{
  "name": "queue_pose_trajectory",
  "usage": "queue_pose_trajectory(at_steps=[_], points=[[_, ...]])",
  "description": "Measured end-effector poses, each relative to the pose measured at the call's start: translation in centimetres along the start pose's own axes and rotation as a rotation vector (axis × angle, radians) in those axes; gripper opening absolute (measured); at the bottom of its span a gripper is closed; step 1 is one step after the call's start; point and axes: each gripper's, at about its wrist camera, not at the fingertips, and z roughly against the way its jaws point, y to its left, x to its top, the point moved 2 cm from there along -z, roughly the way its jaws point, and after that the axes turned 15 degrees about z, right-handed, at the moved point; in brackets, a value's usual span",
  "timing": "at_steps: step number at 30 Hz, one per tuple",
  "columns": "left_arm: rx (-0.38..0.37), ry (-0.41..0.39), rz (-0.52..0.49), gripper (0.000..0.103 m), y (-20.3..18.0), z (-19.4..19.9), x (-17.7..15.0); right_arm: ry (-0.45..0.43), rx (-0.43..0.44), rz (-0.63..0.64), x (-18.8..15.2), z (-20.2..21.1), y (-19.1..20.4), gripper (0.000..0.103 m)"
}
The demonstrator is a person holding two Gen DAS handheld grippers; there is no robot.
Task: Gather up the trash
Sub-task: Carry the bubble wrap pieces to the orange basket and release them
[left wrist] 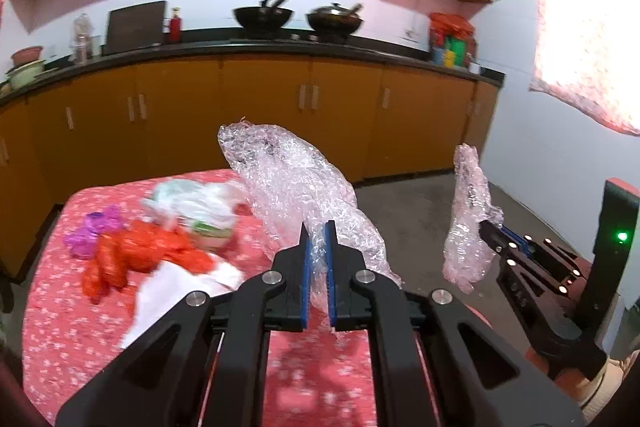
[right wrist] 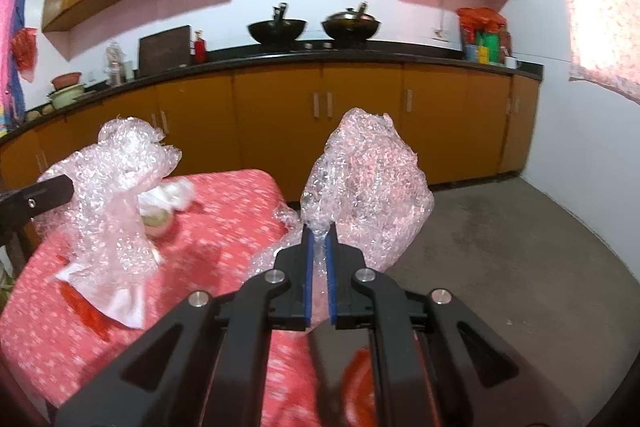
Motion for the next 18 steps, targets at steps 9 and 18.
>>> queue_pose_trajectory(at_steps=[9, 18], points=[[-0.092, 0.07, -0.039, 0.006, -4.7, -2.1, -3.3, 0.063, -0.074, -0.03, -4.2, 0.7, -5.2, 0.007], [-0.16, 0.171, -0.081, 0.006, -10.0, -4.7, -8.5, 0.154, -0.113, -0.071, -9.8, 1.5, -9.3, 0.007]])
